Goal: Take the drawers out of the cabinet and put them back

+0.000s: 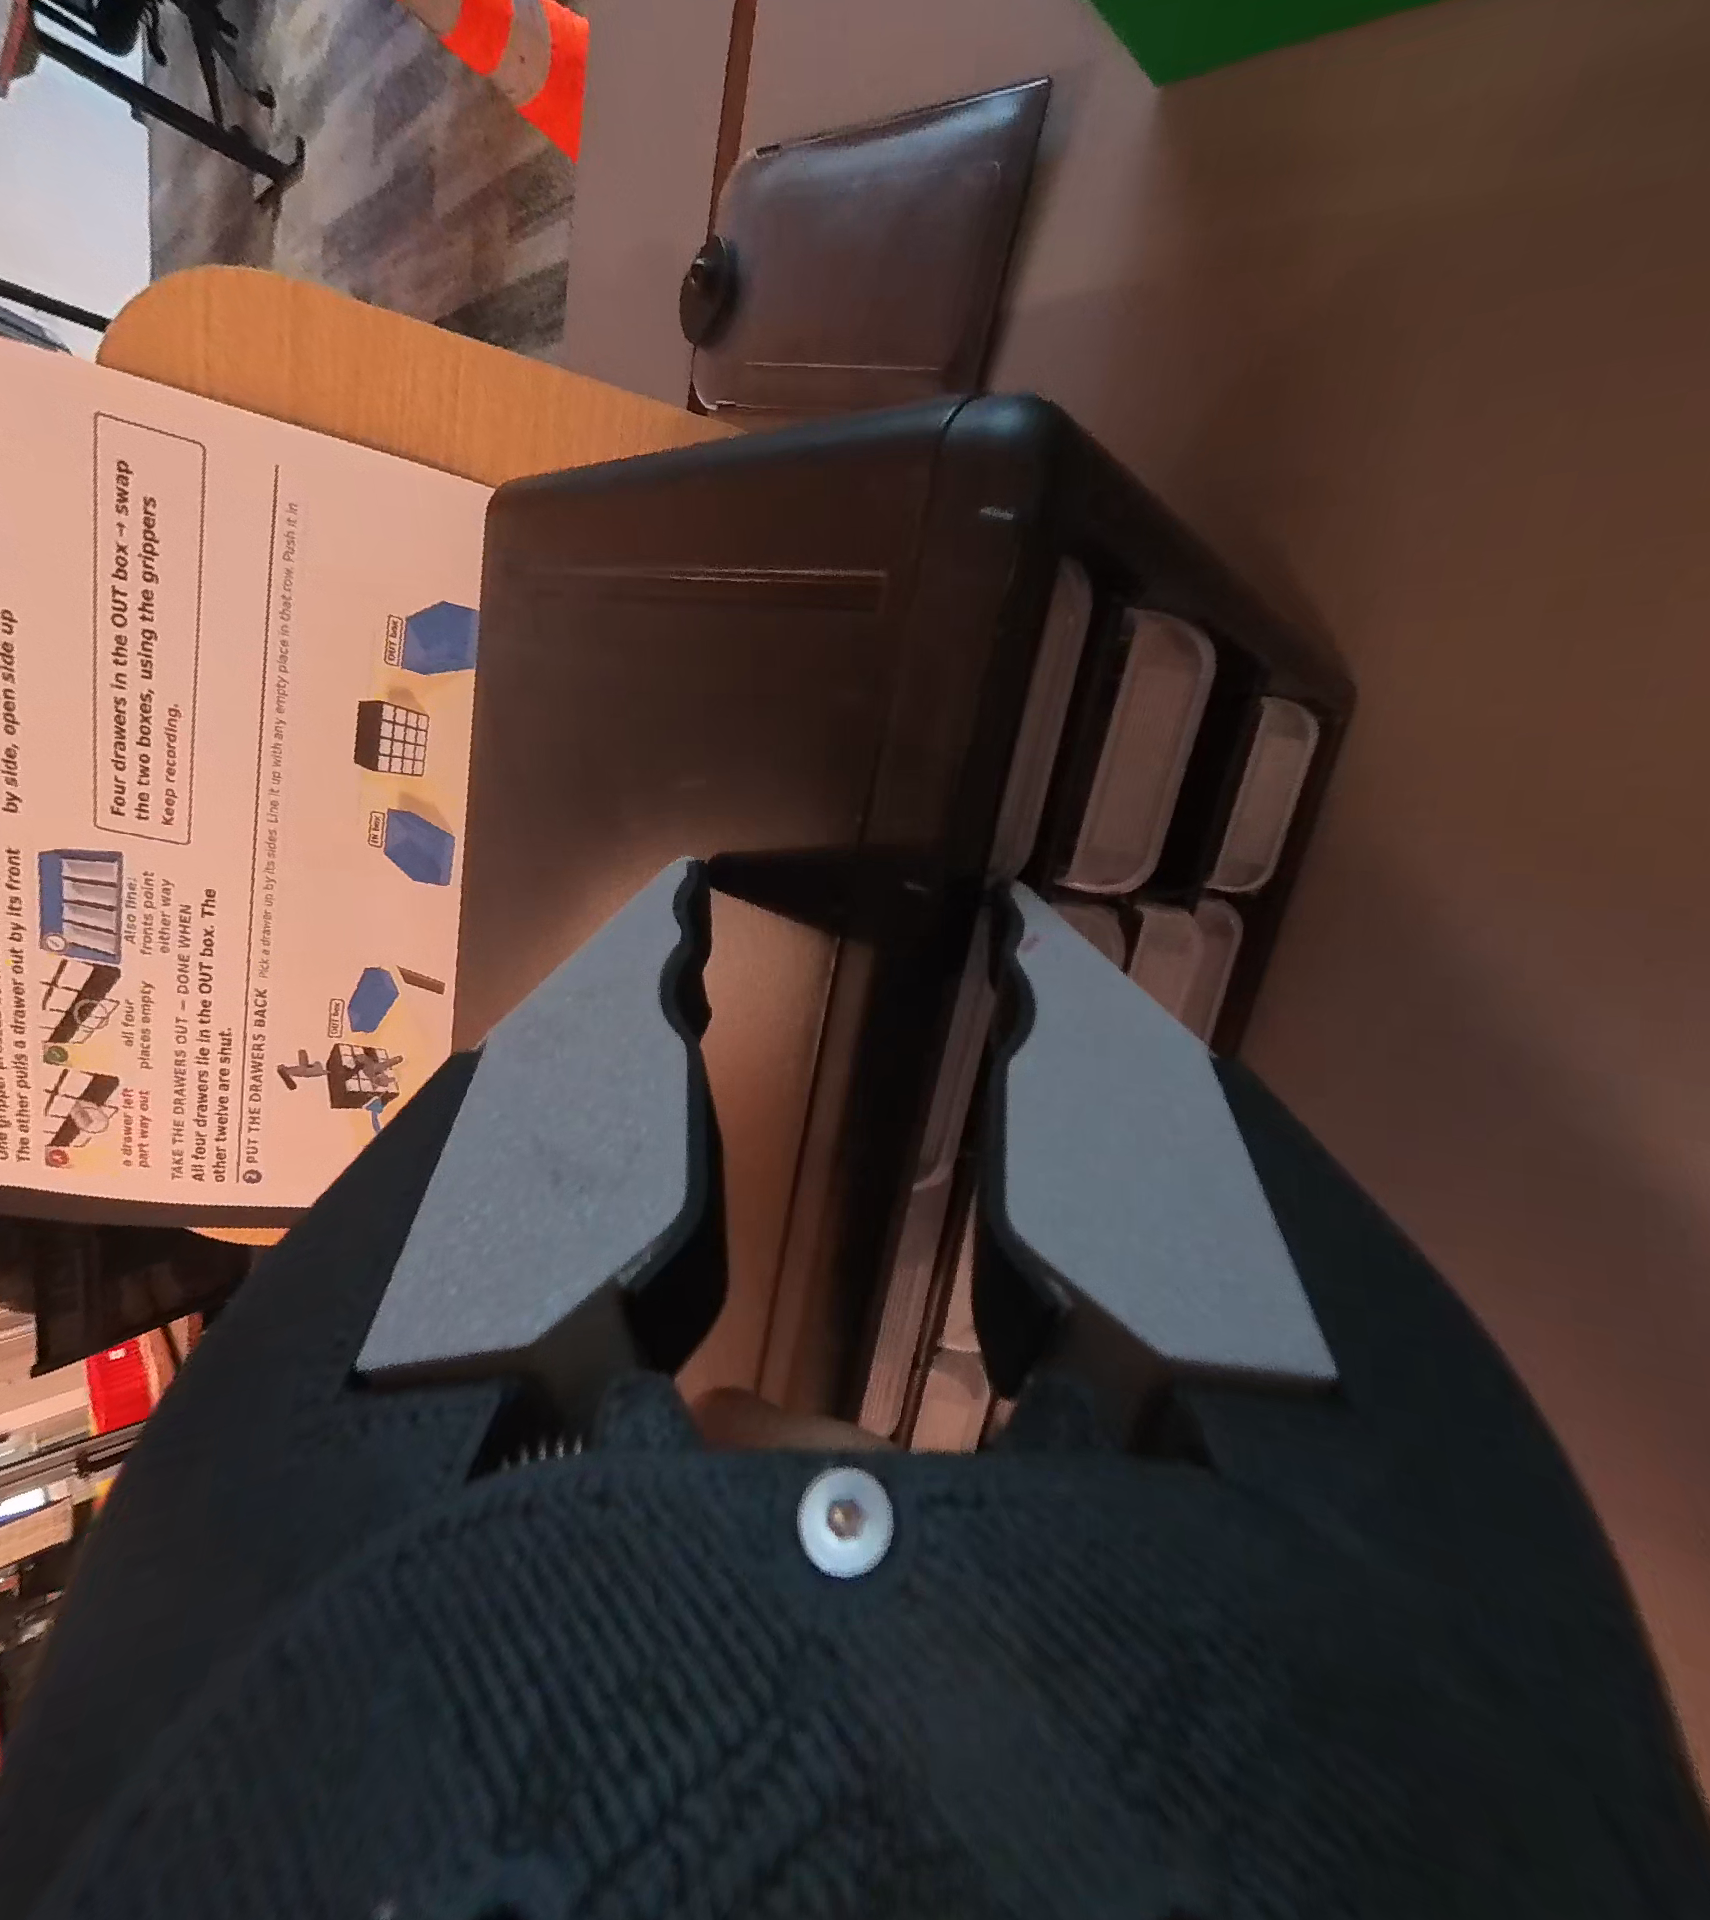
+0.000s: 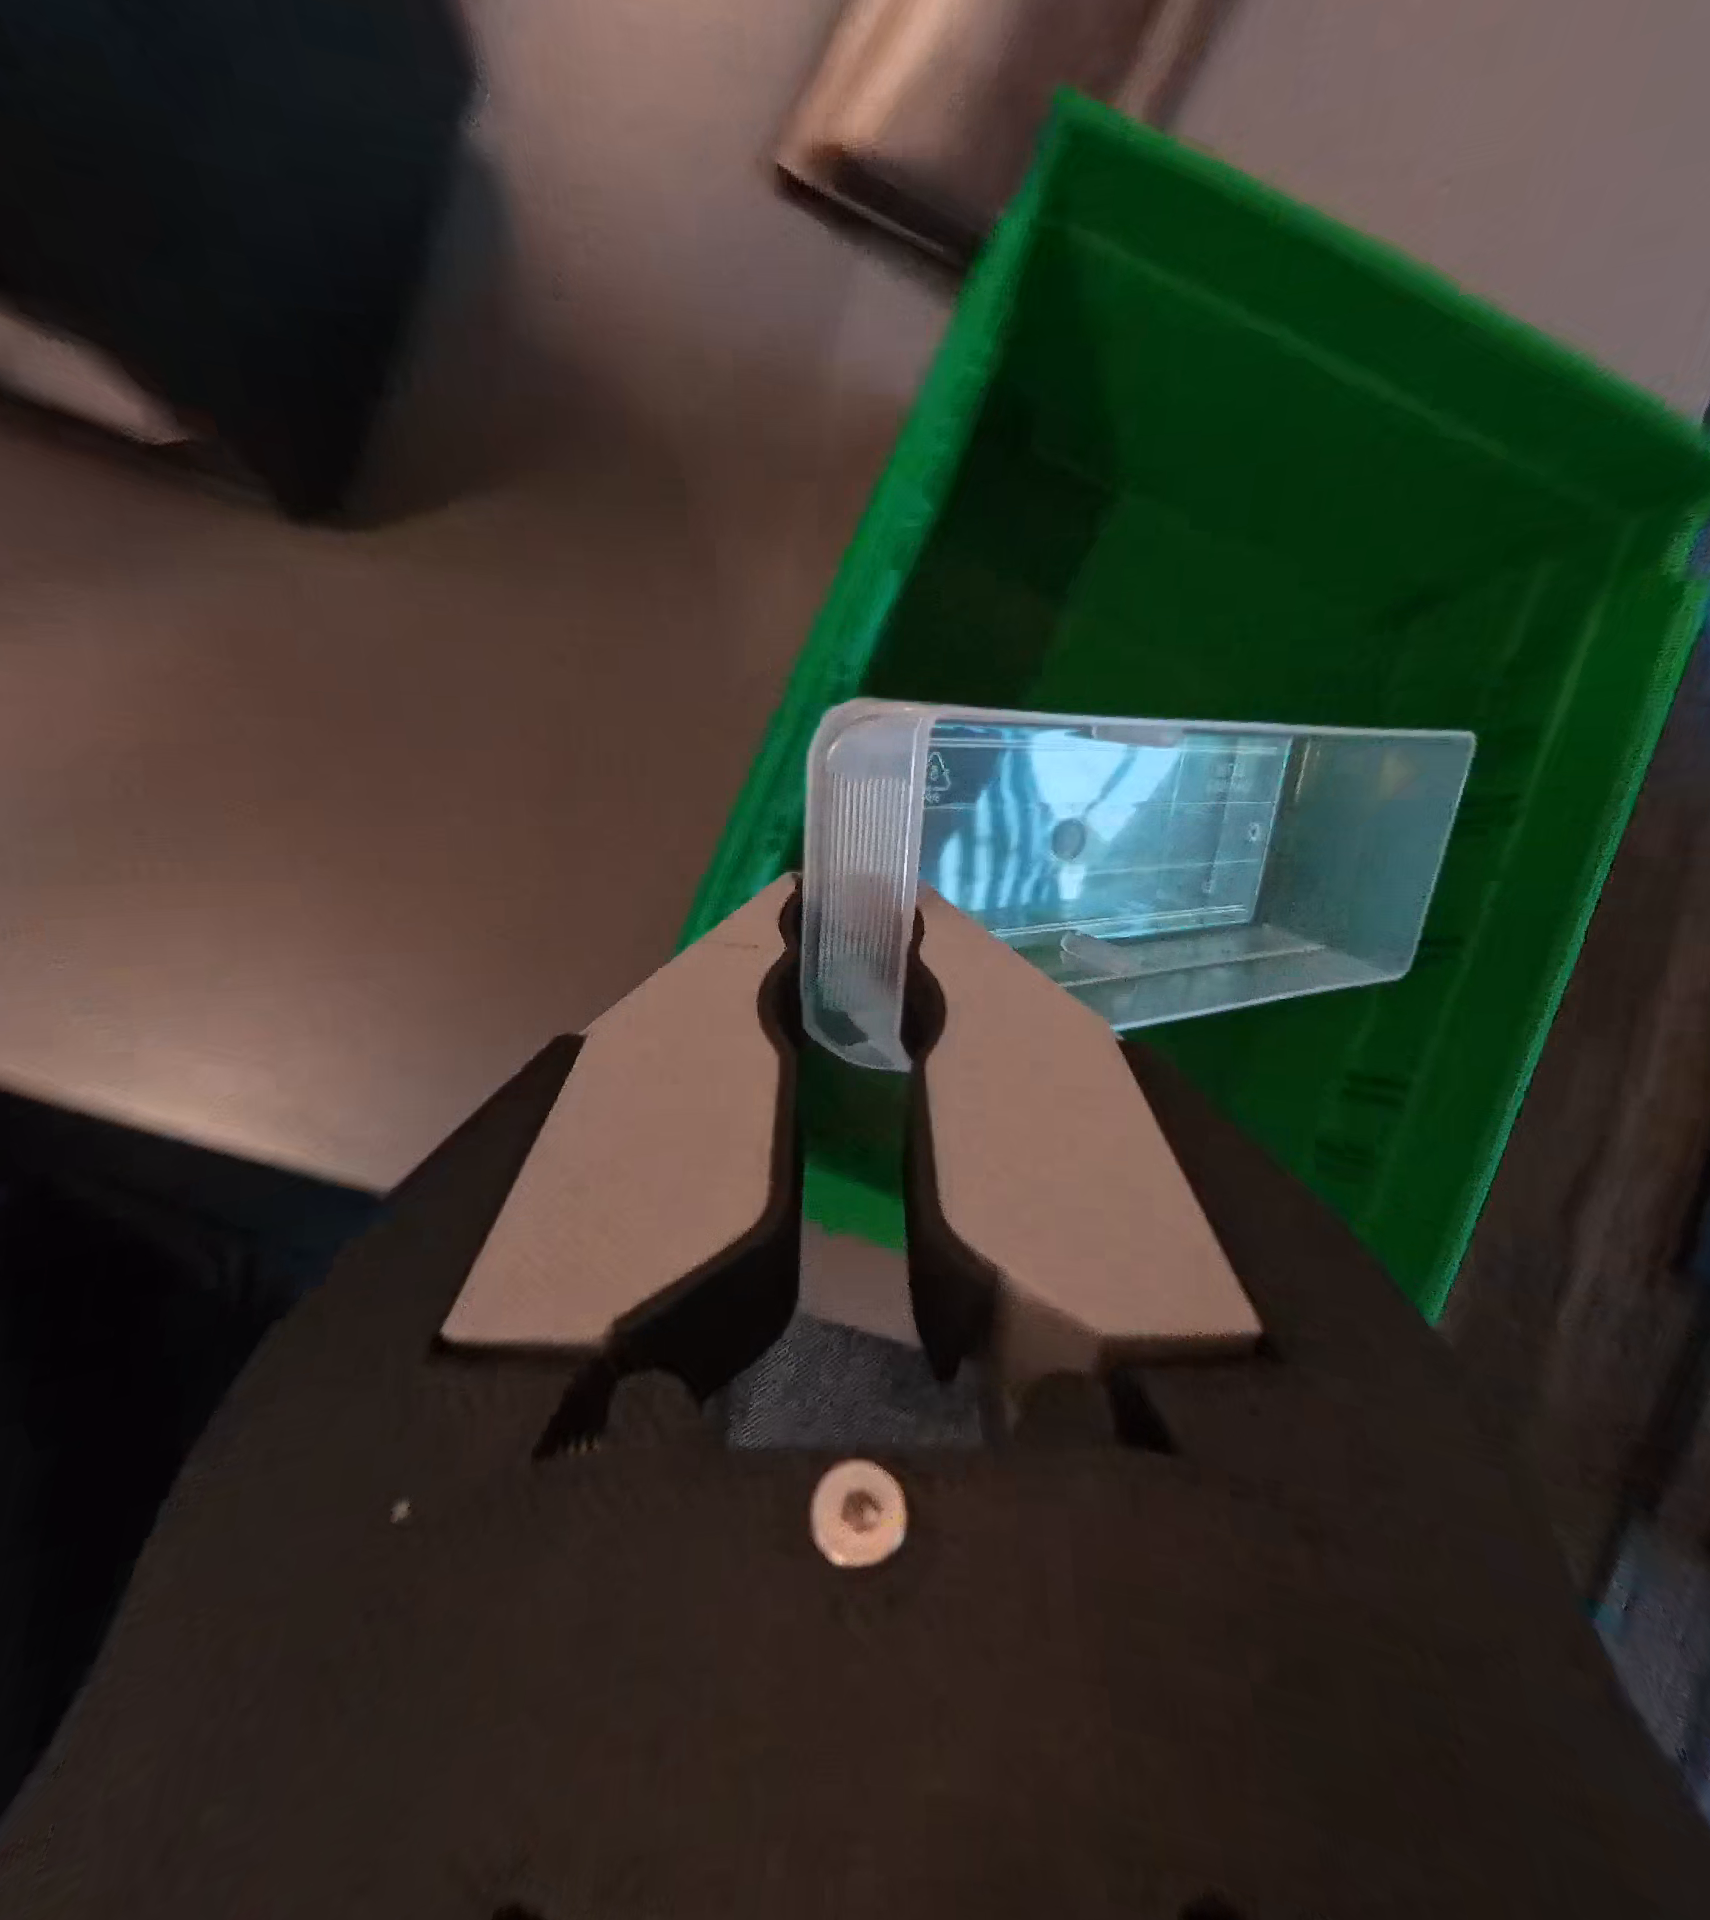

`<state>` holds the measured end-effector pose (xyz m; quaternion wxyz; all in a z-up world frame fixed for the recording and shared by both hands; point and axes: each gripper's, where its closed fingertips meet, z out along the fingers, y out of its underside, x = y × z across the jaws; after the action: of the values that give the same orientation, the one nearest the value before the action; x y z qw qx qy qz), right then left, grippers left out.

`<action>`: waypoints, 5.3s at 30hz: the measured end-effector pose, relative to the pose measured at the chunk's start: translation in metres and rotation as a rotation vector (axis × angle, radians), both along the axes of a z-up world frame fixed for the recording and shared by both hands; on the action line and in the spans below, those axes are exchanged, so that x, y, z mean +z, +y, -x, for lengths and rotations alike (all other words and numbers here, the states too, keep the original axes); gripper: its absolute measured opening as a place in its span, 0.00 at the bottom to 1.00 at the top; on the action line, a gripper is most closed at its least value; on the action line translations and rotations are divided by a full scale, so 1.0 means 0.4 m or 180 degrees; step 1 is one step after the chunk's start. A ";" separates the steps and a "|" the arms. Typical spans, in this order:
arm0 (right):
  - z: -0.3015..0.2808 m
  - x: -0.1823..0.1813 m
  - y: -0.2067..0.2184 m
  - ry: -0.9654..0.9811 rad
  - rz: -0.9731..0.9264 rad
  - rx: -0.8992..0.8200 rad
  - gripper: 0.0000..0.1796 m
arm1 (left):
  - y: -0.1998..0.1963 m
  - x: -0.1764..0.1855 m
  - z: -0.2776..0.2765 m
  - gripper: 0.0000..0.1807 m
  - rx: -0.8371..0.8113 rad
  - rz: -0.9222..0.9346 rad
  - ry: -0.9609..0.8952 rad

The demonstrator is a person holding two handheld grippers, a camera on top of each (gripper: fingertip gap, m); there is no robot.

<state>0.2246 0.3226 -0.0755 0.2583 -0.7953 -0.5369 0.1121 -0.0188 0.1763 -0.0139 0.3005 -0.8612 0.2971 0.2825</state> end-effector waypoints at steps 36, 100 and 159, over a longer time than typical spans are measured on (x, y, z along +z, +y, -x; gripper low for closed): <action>0.085 0.067 -0.113 0.0660 -0.0913 0.0784 0.21 | -0.146 0.064 0.042 0.19 -0.0177 0.0127 -0.0041; 0.421 -0.119 -0.551 0.2405 0.0887 0.0846 0.24 | -0.125 -0.017 0.139 0.37 0.0159 0.0541 0.0477; -0.004 0.012 -0.098 -0.0055 0.0134 0.0350 0.07 | -0.122 -0.019 0.140 0.37 0.0225 0.0434 0.0520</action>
<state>0.2263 0.2833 -0.0706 0.2303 -0.7707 -0.5795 0.1306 -0.0746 0.1274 -0.0215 0.2058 -0.8637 0.3086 0.3413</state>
